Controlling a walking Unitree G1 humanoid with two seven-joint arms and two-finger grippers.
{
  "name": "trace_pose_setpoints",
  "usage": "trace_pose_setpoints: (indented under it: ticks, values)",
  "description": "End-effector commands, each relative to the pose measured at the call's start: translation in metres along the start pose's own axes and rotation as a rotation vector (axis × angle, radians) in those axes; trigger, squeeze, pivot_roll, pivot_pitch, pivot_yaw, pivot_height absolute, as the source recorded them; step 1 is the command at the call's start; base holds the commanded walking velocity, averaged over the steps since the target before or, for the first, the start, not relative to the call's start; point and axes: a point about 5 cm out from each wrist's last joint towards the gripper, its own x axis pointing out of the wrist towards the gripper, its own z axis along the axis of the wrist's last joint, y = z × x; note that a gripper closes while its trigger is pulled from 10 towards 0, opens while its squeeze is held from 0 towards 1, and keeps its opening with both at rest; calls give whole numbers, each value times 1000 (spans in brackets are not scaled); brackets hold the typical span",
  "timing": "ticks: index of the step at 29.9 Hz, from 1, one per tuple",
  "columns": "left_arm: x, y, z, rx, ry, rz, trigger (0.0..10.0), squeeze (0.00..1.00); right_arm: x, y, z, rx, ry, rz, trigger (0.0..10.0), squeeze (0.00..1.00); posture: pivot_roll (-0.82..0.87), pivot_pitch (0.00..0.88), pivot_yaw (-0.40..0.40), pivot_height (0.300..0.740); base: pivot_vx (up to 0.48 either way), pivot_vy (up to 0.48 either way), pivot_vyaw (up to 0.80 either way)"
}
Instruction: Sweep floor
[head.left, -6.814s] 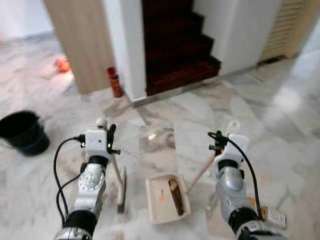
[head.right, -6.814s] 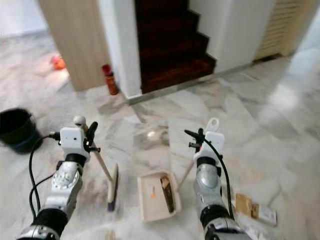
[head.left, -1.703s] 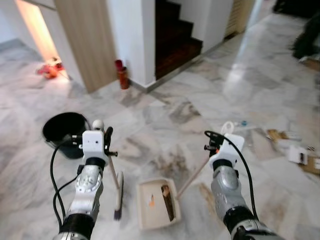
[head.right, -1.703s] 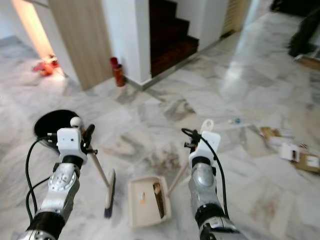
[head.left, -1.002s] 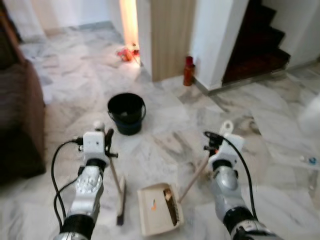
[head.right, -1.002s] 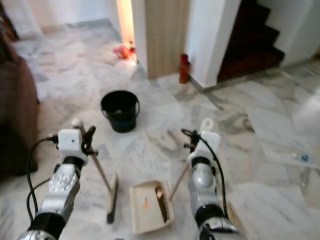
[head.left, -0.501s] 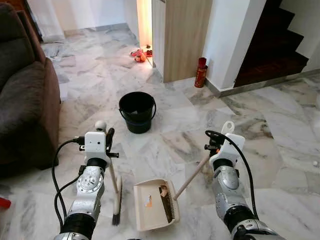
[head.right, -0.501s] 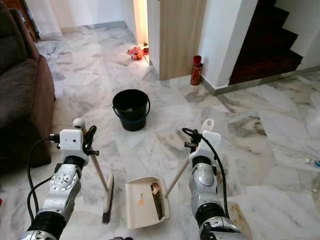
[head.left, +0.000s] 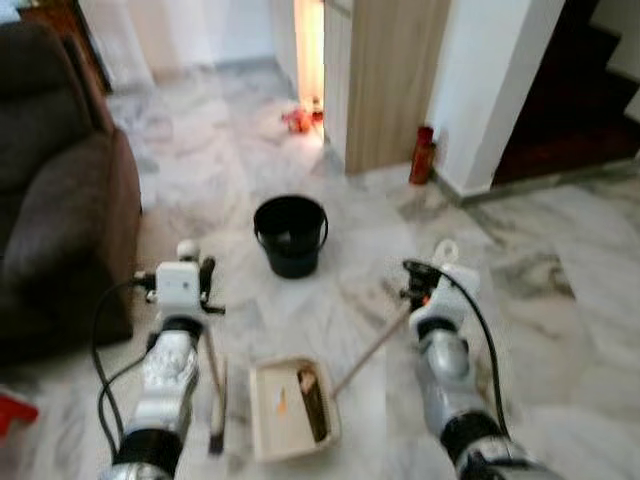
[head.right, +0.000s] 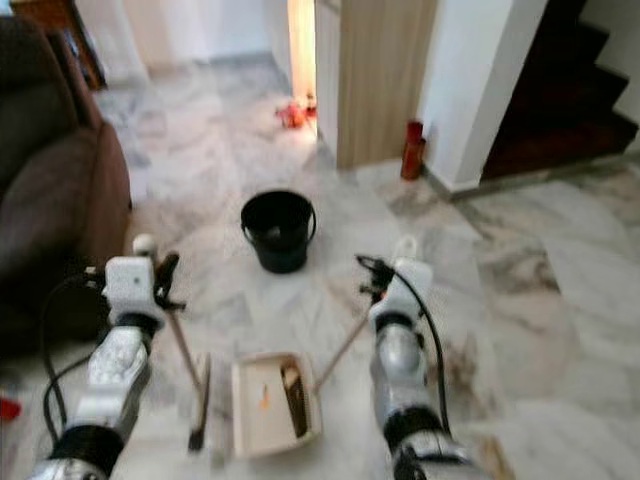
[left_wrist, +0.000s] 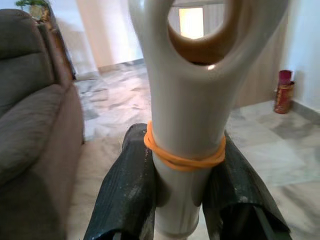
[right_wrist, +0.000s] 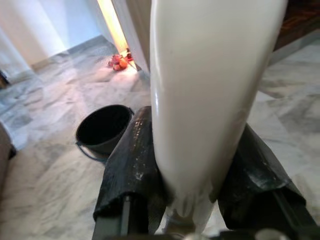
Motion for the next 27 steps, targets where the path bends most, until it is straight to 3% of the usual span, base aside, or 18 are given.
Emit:
trace_pose_setpoints:
  ticks: [1, 23, 27]
  values:
    - [5, 7, 11, 13, -51, 13, 10000, 0, 5, 8, 10, 3, -39, 21, 10000, 0, 104, 0, 11, 740, 311, 0, 0]
    - [6, 5, 11, 12, -50, 5, 10000, 0, 5, 13, 10, -8, -30, 60, 10000, 0, 106, 0, 11, 740, 309, 0, 0]
    - [6, 5, 12, 11, -52, 2, 10000, 0, 6, 15, 11, -6, -33, 64, 10000, 0, 107, 0, 12, 740, 310, 0, 755]
